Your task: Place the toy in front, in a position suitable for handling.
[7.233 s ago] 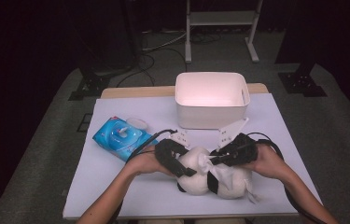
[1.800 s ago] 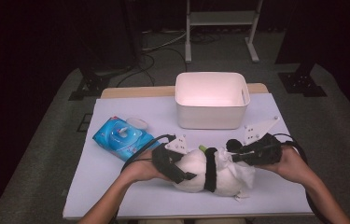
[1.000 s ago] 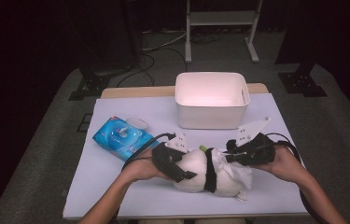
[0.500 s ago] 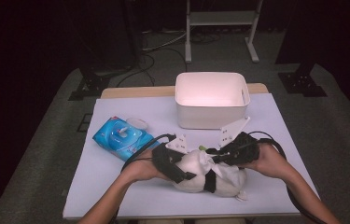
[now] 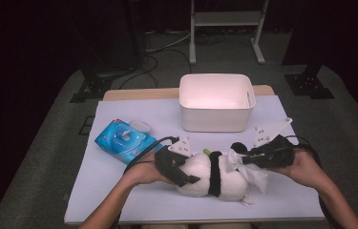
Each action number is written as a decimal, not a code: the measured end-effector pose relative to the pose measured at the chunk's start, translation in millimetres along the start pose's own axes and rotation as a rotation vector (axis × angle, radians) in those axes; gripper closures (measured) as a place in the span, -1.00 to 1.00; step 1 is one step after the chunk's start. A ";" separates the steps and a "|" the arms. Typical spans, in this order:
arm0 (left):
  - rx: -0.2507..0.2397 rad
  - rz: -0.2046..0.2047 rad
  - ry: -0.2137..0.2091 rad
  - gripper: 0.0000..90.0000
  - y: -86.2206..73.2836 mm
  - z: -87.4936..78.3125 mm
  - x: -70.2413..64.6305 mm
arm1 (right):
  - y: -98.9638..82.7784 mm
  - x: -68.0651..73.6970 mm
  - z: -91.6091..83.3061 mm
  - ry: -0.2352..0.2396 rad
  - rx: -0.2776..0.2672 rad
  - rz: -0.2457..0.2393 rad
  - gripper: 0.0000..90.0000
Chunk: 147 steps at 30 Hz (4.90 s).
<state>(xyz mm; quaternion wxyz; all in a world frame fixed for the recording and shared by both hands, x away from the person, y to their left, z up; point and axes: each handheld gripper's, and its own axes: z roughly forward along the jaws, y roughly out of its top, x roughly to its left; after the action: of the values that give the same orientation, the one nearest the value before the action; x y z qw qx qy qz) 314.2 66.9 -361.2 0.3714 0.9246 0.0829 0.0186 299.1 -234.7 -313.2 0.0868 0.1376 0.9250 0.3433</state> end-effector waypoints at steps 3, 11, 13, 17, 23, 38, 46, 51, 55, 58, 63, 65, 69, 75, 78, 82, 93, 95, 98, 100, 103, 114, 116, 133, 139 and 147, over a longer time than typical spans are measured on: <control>0.001 0.007 -0.001 -0.42 0.2 -0.1 -0.4 | -10.8 -4.1 -3.9 -0.015 0.001 0.028 0.86; 0.008 0.029 0.003 -0.42 1.0 0.1 -2.1 | -14.0 -16.9 -3.5 -0.029 -0.014 0.062 0.86; 0.006 0.030 0.004 -0.42 0.9 0.1 -2.9 | -10.5 -20.6 -2.7 -0.031 -0.021 0.065 0.86; 0.003 0.035 0.006 -0.42 -0.3 -0.5 -3.0 | -1.8 -26.5 0.3 -0.035 -0.024 0.063 0.85; -0.007 0.018 0.000 -0.42 -2.5 -0.8 -2.2 | 0.1 -26.7 1.4 -0.028 -0.025 0.061 0.85; 0.000 -0.007 -0.010 -0.42 -2.2 -0.5 1.3 | -34.9 -9.3 -3.6 0.005 -0.075 0.113 0.85; 0.004 0.001 -0.003 -0.42 -1.0 -0.6 -0.3 | -45.1 -3.7 -4.0 0.017 -0.070 0.126 0.85; 0.007 -0.011 0.006 -0.42 2.8 0.5 -0.6 | -35.3 -2.1 -3.6 0.005 -0.053 0.096 0.85; -0.008 -0.018 0.004 -0.42 4.3 1.8 -1.1 | -24.1 -3.0 -2.6 0.007 -0.047 0.075 0.85; -0.015 -0.012 0.005 -0.42 7.6 2.3 -2.7 | -13.5 -2.2 -0.9 0.011 -0.037 0.050 0.85; -0.023 0.014 0.009 -0.42 17.7 1.9 -6.3 | 5.9 1.1 6.9 0.031 -0.018 0.008 0.85; -0.013 0.027 0.015 -0.42 21.6 2.2 -7.4 | 12.4 2.1 13.1 0.038 -0.002 -0.012 0.85; -0.012 0.026 0.012 -0.42 23.6 2.6 -7.3 | 20.6 2.1 21.1 0.053 0.012 -0.023 0.85; -0.017 0.019 0.007 -0.42 22.4 2.7 -5.6 | 24.5 0.9 24.9 0.057 0.021 -0.029 0.85; -0.019 0.025 0.007 -0.42 21.4 2.5 -5.7 | 20.5 -0.6 22.0 0.058 0.014 -0.018 0.85; -0.013 0.016 0.008 -0.42 19.7 2.4 -3.4 | 12.0 -2.7 16.4 0.045 -0.002 -0.001 0.85; -0.027 0.004 0.000 -0.42 18.0 2.2 -1.7 | -15.8 -11.4 -3.1 0.019 -0.033 0.080 0.82; -0.029 0.012 0.002 -0.42 21.1 1.9 -3.0 | -17.8 -12.7 -5.4 0.020 -0.033 0.084 0.83; -0.018 0.025 0.003 -0.42 25.7 2.1 -4.8 | -14.0 -12.2 -4.5 0.019 -0.027 0.070 0.83; -0.018 0.029 0.002 -0.42 27.9 2.5 -5.3 | -9.6 -11.6 -2.3 0.025 -0.028 0.060 0.83; -0.016 0.039 0.003 -0.42 31.5 2.7 -6.1 | -0.2 -10.4 5.5 0.042 -0.021 0.038 0.83; -0.009 0.046 -0.005 -0.43 35.9 2.8 -5.3 | 20.8 -6.2 24.5 0.079 -0.011 -0.006 0.84; -0.007 0.047 -0.006 -0.45 35.2 2.9 -4.6 | 19.7 -6.3 25.9 0.081 -0.003 0.000 0.85; -0.031 0.032 -0.023 -0.77 43.3 -1.7 1.0 | -1.6 -3.9 13.8 0.077 -0.006 0.020 0.85; -0.041 0.020 -0.034 -0.78 42.5 -6.2 2.9 | -8.4 -3.3 9.2 0.071 -0.017 0.023 0.85; -0.055 0.003 -0.051 -0.80 36.9 -10.4 5.7 | -18.5 -3.3 3.8 0.069 -0.032 0.041 0.85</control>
<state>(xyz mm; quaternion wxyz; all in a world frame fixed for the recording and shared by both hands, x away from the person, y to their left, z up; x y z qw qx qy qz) 324.0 48.7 -328.4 0.3989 0.9142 0.0713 -0.0023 299.6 -246.9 -328.0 0.0500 0.1435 0.9189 0.3640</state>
